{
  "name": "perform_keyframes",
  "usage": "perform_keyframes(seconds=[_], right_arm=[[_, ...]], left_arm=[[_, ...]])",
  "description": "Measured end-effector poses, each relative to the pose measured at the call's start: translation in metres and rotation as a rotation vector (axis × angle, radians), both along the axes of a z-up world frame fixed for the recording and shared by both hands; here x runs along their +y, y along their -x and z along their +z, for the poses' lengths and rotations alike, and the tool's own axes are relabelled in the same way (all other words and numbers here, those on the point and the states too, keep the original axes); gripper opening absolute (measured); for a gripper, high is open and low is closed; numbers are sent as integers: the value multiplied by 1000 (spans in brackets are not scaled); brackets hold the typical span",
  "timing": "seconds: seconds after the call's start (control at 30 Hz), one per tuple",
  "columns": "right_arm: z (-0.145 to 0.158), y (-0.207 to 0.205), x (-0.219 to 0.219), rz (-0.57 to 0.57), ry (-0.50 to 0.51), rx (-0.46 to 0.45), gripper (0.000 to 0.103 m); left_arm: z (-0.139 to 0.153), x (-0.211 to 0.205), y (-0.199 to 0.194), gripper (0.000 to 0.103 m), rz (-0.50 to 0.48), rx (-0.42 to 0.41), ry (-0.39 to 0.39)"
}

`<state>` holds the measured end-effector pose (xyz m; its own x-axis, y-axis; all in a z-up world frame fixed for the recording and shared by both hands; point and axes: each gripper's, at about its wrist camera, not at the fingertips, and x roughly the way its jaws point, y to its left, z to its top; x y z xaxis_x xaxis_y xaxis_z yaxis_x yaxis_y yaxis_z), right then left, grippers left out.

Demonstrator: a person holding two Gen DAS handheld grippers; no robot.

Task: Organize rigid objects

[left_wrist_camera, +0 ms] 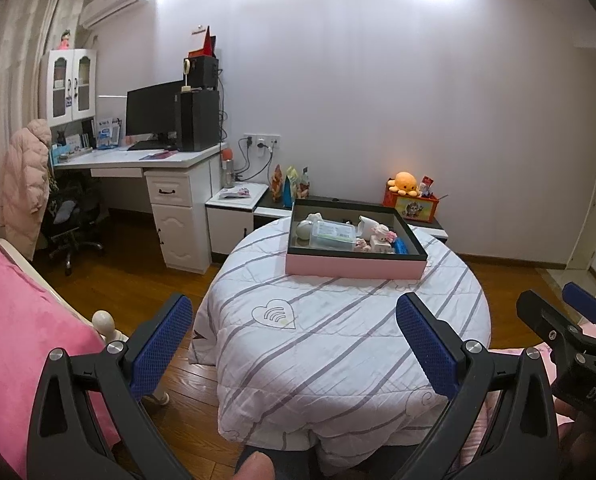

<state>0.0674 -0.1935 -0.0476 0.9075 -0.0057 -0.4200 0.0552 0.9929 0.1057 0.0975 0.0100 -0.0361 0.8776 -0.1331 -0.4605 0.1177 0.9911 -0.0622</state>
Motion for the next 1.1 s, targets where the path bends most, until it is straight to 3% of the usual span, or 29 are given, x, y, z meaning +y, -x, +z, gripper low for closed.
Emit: perform_keyframes(seconds=[0.53, 1.1], right_arm=[[-2, -9, 2, -3, 10, 19, 103], [-3, -15, 8, 0, 18, 31, 103]], left_arm=[[0, 7, -3, 103, -11, 10, 36], [0, 5, -10, 103, 32, 4, -22]])
